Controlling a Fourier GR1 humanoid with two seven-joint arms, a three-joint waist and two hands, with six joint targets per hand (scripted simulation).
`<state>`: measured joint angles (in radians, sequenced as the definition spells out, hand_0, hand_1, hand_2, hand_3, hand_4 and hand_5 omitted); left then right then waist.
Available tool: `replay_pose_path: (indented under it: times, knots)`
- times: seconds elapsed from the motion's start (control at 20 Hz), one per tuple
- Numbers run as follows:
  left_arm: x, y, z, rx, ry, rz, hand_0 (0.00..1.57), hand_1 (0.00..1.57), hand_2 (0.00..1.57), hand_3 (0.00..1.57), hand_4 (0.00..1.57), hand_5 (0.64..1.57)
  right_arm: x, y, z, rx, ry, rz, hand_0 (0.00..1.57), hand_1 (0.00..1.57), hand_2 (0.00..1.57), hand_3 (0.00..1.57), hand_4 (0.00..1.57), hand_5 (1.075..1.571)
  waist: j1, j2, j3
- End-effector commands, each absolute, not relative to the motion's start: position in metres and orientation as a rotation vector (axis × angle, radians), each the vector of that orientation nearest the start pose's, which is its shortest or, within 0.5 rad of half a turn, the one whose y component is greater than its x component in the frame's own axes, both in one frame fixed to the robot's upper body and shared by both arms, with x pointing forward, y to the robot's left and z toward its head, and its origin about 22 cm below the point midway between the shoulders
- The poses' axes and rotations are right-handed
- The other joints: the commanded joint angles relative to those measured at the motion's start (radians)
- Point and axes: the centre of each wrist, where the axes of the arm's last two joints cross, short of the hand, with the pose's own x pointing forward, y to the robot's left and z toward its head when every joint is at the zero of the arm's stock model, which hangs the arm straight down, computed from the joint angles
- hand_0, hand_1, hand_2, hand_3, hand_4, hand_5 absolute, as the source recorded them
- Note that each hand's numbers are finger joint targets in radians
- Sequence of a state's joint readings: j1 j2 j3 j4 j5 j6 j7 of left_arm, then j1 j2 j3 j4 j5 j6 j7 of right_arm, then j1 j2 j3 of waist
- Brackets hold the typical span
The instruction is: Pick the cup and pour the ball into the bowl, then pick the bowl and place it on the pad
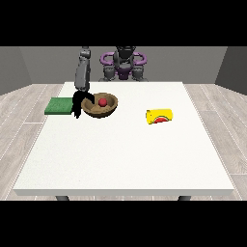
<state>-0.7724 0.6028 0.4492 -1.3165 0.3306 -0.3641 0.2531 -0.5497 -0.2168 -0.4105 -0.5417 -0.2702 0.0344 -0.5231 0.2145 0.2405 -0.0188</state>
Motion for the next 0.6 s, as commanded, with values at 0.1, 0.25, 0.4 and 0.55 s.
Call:
replay_pose_path:
  times: [0.1, 0.25, 0.4, 0.55]
  knots:
    - [0.338, 0.385, 0.305, 0.037, -2.051, -0.214, 0.0, 0.0, 0.0, 0.0, 1.02, 1.537, 0.298, -0.345, -0.098, -0.314, -1.37, -0.391, 1.57, 1.57, 1.57, 1.55, 0.91, 1.47, 0.034, 0.079, 0.0198]
    - [0.334, 0.398, 0.304, 0.041, -2.049, -0.202, 0.0, 0.0, 0.0, 0.0, 1.07, 1.523, 0.295, -0.377, -0.082, -0.424, -1.35, -0.397, 1.57, 1.57, 1.57, 1.57, 0.9, 1.495, 0.042, 0.08, 0.0164]
    - [0.336, 0.398, 0.298, 0.016, -2.052, -0.198, 0.0, 0.0, 0.0, 0.0, 1.13, 1.517, 0.291, -0.384, -0.079, -0.468, -1.364, -0.366, 1.57, 1.57, 1.57, 1.42, 0.95, 1.53, 0.039, 0.077, 0.016]
    - [0.34, 0.4, 0.286, 0.034, -1.991, -0.176, 0.0, 0.0, 0.0, 0.0, 1.17, 1.531, 0.3, -0.386, -0.066, -0.531, -1.337, -0.325, 1.57, 1.57, 1.57, 1.24, 1.0, 1.546, 0.034, 0.018, 0.0147]
